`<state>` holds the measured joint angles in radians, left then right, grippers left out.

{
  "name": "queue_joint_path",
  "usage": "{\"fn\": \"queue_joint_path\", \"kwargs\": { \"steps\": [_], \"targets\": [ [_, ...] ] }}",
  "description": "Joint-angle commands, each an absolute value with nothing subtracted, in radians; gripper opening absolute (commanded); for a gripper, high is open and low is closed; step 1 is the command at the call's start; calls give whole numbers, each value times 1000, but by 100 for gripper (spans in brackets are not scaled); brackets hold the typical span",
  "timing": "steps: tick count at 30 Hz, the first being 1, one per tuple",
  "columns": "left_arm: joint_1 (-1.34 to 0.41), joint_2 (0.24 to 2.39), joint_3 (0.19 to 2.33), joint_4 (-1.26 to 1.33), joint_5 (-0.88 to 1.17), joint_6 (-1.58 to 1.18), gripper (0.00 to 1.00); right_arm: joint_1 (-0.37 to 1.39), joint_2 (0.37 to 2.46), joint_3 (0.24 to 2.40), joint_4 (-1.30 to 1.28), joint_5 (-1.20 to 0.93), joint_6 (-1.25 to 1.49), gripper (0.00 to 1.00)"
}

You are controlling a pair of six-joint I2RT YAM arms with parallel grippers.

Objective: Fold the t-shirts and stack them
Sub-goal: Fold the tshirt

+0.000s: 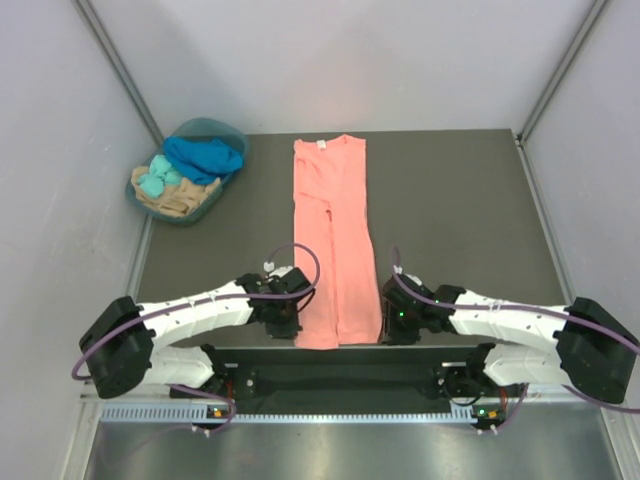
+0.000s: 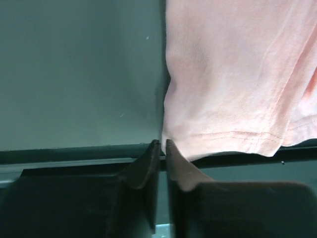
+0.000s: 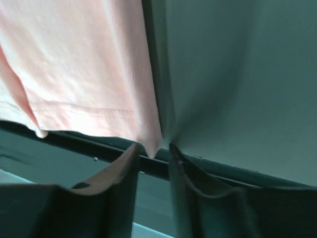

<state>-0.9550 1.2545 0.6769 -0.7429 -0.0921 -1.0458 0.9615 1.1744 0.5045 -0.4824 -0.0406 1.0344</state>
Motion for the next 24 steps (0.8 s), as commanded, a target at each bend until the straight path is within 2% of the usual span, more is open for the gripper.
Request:
{"fn": "queue_joint_path", "kwargs": {
  "steps": [1,2,4,7,9,12,17,20,24],
  "targets": [
    [-959,1253,710,-790,-83,-1034,18,983,1169,563,-547,-8,1022,33],
    [-959,1238,727,-801,-93,-1034,22,983,1160,583,-572,-6,1003,41],
    [-959,1227,793,-840,-139,-1029,29,971,1151,649,-635,50,977,45],
    [-959,1218,885,-792,-127,-999,32,877,1170,727,-643,32,846,49],
    [-959,1215,910,-715,-91,-977,32,803,1190,791,-618,-26,764,49],
    [-960,1201,882,-498,-25,-971,31,587,1244,879,-547,-137,611,50],
    [-995,1213,804,-171,28,-948,26,439,1443,1041,-428,-307,434,49],
    [-1038,1291,816,-121,26,-904,25,388,1593,1169,-368,-393,393,47],
    [-1112,1405,844,-66,9,-879,23,328,1791,1366,-324,-399,371,45]
  ]
}}
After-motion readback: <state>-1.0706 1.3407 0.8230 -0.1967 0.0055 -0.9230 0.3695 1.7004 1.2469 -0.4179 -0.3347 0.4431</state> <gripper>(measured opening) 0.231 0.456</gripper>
